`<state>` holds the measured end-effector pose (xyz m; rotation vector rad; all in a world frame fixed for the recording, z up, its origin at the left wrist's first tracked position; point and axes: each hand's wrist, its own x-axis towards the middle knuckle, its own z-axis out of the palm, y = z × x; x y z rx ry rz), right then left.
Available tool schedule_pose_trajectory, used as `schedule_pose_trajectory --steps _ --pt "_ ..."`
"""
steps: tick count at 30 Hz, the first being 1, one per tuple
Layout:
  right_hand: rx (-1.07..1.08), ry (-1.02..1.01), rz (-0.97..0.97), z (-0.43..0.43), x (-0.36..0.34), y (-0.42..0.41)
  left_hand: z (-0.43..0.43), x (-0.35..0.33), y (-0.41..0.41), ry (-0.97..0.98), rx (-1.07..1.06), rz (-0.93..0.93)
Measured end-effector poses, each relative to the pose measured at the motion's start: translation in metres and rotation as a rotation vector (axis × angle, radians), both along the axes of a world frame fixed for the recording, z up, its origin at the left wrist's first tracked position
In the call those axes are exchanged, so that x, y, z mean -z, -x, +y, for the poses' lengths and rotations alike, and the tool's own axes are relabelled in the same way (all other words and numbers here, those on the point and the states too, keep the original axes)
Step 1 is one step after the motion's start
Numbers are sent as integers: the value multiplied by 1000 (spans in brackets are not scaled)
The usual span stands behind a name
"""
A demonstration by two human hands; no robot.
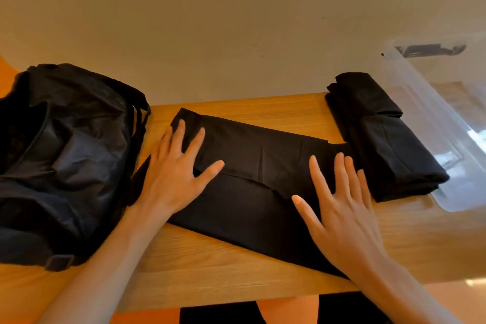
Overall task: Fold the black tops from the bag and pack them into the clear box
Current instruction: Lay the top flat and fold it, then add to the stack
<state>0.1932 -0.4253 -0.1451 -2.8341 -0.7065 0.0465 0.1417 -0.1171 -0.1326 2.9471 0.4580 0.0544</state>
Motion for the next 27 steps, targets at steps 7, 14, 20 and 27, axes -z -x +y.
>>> schedule_pose_trajectory --steps 7,14,20,27 --pt "-375 -104 -97 -53 7 22 28 -13 51 -54 474 78" --pt "-490 -176 -202 -93 30 36 47 -4 100 -92 412 279" --pt "-536 -209 -288 -117 36 38 33 -11 129 -107 383 321" --pt "-611 -280 -290 -135 37 29 25 -10 166 -141 483 155"
